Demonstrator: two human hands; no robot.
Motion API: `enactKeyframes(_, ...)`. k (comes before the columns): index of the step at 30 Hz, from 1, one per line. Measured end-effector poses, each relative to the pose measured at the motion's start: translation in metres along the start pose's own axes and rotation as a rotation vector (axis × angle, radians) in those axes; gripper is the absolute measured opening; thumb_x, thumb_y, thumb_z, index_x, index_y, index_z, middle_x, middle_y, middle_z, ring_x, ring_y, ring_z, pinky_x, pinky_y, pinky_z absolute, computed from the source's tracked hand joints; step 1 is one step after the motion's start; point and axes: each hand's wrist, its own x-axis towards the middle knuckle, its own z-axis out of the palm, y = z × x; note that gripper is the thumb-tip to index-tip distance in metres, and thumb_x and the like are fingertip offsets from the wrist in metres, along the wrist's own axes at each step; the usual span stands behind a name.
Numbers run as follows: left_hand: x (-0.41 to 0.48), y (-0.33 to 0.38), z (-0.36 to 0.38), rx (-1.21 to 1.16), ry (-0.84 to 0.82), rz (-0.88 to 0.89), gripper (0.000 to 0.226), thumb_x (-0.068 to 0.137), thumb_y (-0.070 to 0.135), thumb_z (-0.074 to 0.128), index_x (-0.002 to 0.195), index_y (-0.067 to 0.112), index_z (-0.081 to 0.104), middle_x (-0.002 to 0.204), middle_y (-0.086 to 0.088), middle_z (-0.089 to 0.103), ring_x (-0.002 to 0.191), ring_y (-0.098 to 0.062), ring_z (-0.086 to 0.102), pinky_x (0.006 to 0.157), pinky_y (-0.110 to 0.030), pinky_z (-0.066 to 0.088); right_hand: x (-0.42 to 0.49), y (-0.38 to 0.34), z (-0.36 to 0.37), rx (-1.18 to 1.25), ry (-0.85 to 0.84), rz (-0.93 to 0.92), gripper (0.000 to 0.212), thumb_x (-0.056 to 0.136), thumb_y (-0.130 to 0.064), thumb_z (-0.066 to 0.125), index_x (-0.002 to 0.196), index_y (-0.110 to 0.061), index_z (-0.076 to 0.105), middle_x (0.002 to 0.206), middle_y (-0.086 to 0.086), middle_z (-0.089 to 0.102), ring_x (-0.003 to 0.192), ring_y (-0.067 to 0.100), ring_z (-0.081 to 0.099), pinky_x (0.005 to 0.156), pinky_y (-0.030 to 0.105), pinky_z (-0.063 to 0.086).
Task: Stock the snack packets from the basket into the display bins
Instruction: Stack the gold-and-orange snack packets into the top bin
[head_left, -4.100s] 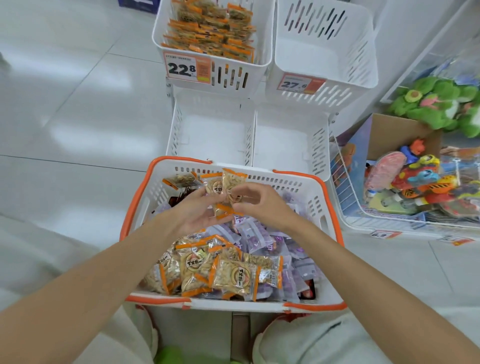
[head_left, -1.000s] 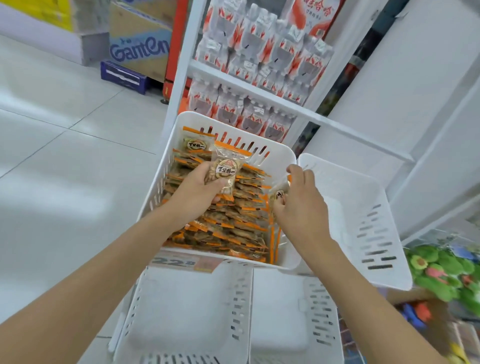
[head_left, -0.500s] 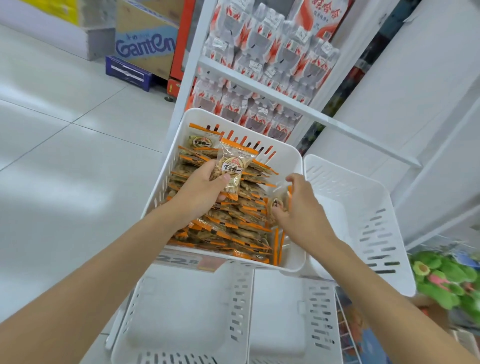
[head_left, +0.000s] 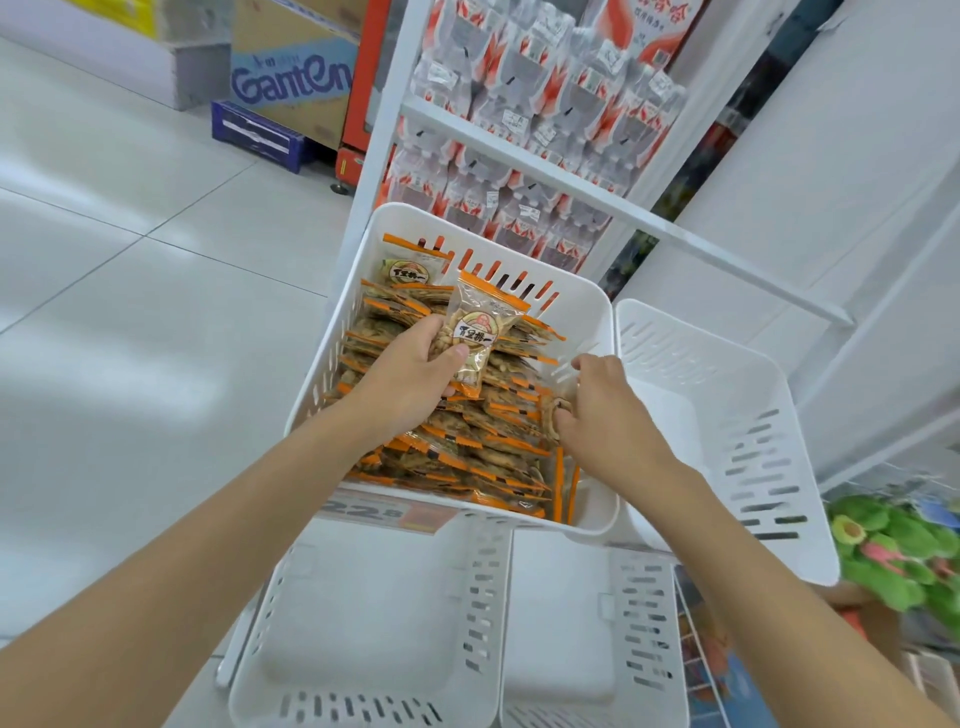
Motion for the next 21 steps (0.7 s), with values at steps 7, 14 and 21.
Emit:
enactKeyframes(7,-0.001,0.0,0.0,0.005,-0.001,0.031,0.027,0.104,0.023,0.042,0.13,0.025,0.048,0.108,0.002,0.061,0.096,-0.016,0.061,0.081,-0.024,0.055,0.011,-0.01,0.014,-0.106,-0.069,0.047,0.024,0.09,-0.002,0.052,0.113,-0.007,0.048,0.123,0.014,0.041,0.099,0.033,0.055,0.071,0.036,0.043)
enactKeyframes(14,-0.001,-0.001,0.0,0.009,0.006,0.063,0.02,0.104,0.023,0.041,0.123,0.025,0.05,0.089,0.003,0.055,0.087,-0.017,0.059,0.079,-0.027,0.054,-0.002,0.007,0.008,0.131,0.061,-0.138,0.056,0.1,-0.022,0.051,0.15,-0.018,0.027,0.15,0.004,0.034,0.14,0.02,0.031,0.115,0.033,0.025)
enactKeyframes(21,-0.001,0.002,0.002,-0.037,0.001,0.143,0.026,0.101,0.017,0.049,0.123,0.032,0.051,0.111,0.012,0.063,0.096,-0.01,0.065,0.073,-0.016,0.055,-0.004,0.032,-0.001,0.106,0.144,-0.292,0.063,0.097,-0.033,0.058,0.151,-0.031,0.026,0.157,-0.008,0.027,0.144,0.009,0.018,0.12,0.036,0.007)
